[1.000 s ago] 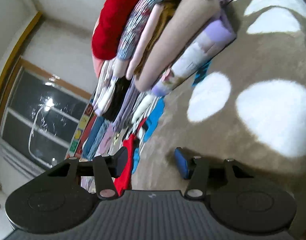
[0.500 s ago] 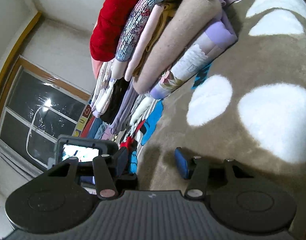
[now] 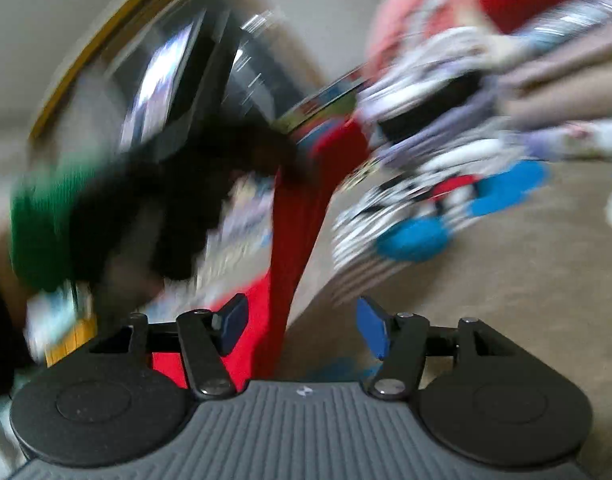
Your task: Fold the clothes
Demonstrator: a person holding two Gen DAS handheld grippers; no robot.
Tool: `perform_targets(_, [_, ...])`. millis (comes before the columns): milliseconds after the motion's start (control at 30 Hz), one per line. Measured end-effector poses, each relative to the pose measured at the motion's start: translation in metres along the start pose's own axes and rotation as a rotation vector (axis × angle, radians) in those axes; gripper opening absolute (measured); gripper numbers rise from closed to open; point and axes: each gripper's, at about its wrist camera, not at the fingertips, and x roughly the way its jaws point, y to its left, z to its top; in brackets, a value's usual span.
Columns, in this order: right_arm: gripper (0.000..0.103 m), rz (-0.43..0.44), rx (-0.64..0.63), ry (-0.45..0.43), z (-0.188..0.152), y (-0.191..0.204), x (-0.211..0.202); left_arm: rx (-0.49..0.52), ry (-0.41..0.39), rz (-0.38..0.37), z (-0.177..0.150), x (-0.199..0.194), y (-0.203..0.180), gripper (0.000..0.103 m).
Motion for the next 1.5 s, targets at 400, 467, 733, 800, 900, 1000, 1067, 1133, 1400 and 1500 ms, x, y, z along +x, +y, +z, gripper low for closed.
perform_targets(400, [0.061,-0.009,-0.277,0.187,-0.041,0.065,0.046,-0.231,-0.094,0.032,-0.036,-0.058,0.106,0.007])
perform_targets(467, [0.061,-0.017,-0.310,0.209,-0.048,0.073,0.049,-0.269,-0.089,0.036,-0.045,-0.060,0.123,0.007])
perform_targets(733, [0.059,-0.032,-0.431,0.242,-0.068,0.098,0.050,-0.365,-0.079,0.037,-0.084,-0.068,0.181,0.007])
perform_targets(800, [0.059,-0.034,-0.455,0.246,-0.071,0.102,0.050,-0.383,-0.077,0.040,-0.093,-0.070,0.192,0.007])
perform_targets(900, [0.058,-0.038,-0.477,0.250,-0.074,0.105,0.050,-0.408,-0.075,0.043,-0.110,-0.073,0.208,0.007])
perform_targets(1000, [0.058,-0.043,-0.485,0.252,-0.075,0.105,0.049,-0.415,-0.071,0.047,-0.128,-0.076,0.219,0.007])
perform_targets(1067, [0.058,-0.045,-0.491,0.252,-0.076,0.106,0.048,-0.415,-0.063,0.056,-0.140,-0.075,0.225,0.007])
perform_targets(1133, [0.058,-0.048,-0.500,0.250,-0.077,0.107,0.046,-0.423,-0.044,0.068,-0.154,-0.072,0.231,0.007])
perform_targets(1400, [0.058,-0.053,-0.523,0.250,-0.080,0.111,0.043,-0.485,0.009,0.108,-0.200,-0.063,0.252,0.007])
perform_targets(1500, [0.058,-0.051,-0.535,0.250,-0.080,0.113,0.041,-0.496,0.018,0.113,-0.213,-0.061,0.255,0.007])
